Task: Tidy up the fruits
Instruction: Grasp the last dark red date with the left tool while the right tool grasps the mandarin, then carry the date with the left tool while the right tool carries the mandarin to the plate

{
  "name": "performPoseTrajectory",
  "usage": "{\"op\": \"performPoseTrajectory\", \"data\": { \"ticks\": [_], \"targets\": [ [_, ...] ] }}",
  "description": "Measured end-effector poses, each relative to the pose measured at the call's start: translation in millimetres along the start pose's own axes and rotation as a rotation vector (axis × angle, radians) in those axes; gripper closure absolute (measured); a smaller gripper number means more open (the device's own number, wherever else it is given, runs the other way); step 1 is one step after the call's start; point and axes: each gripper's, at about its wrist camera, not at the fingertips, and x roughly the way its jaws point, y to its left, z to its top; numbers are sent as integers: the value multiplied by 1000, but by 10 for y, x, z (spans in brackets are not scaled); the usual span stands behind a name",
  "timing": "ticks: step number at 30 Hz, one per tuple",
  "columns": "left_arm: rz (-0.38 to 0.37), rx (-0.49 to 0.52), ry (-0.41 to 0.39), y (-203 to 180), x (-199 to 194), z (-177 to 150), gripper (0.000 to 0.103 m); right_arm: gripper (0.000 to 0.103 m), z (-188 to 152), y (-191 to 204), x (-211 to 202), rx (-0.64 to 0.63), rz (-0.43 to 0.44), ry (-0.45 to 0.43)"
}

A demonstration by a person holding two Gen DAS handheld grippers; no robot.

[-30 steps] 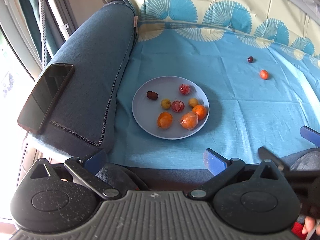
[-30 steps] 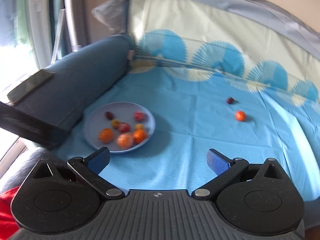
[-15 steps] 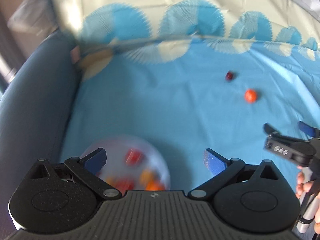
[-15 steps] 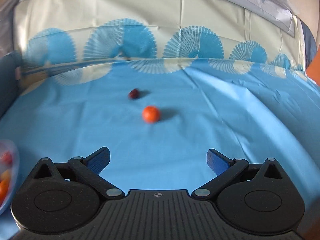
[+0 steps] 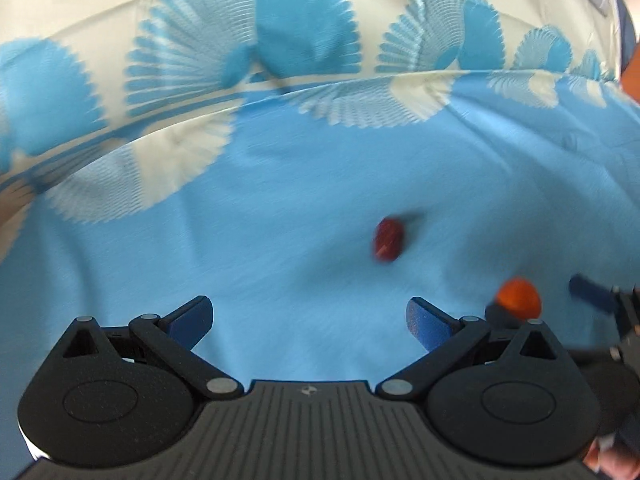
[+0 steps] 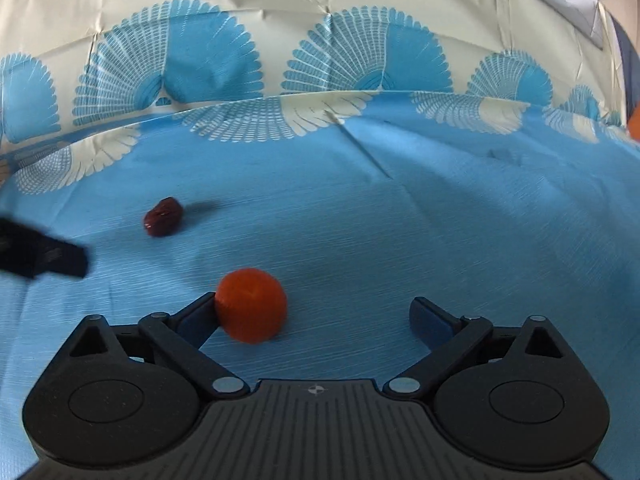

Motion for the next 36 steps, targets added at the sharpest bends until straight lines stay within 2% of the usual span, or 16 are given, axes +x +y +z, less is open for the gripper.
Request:
{"op": "performPoseTrajectory", "data": {
  "ticks": [3,6,8,9,10,11,12,14,15,18,21,22,24,27,31,36],
  "targets": [
    [-23,21,-24,-135,133,150,0,11,25,-86,-40,26,-16,-14],
    [-56,64,11,-226,298,257,0,12,46,-152,-115,50,-45,-33],
    [-58,65,11,-256,366,281,2,20,43,-168,-135,85,-43,-35],
    [-69,64,6,-268,376,290,15,25,34,-150,-129,90,-23,-22],
    [-76,67,14,-286,384,301,47,31,18,-115,-107,80,2,-5],
    [-93,74,30,-300,382,306,55,32,-3,-52,-89,48,-5,3],
    [-106,75,22,-302,351,307,79,34,-17,23,-87,5,-29,-5],
    [-125,100,30,-330,288,299,81,61,-16,79,-98,-19,-1,-26],
    [-120,103,22,-324,230,283,81,69,-2,85,-108,-18,12,-31],
    [-83,73,-8,-197,-119,200,81,69,26,18,-154,28,-4,-50],
    [-40,-9,-5,79,-633,-32,80,69,69,-153,-240,84,-100,-122],
    [-21,-36,5,185,-841,-146,80,69,74,-213,-276,99,-136,-126],
    [11,-82,31,381,-1293,-396,80,69,108,-346,-425,165,-182,-79],
    [38,-136,59,615,-1978,-798,80,69,172,-443,-979,248,-107,-108],
    [86,-196,93,832,-2764,-1317,80,69,61,-278,-1957,163,21,-148],
    [114,-240,88,876,-3552,-1836,80,69,-398,141,-2971,16,234,-24]
  ]
}}
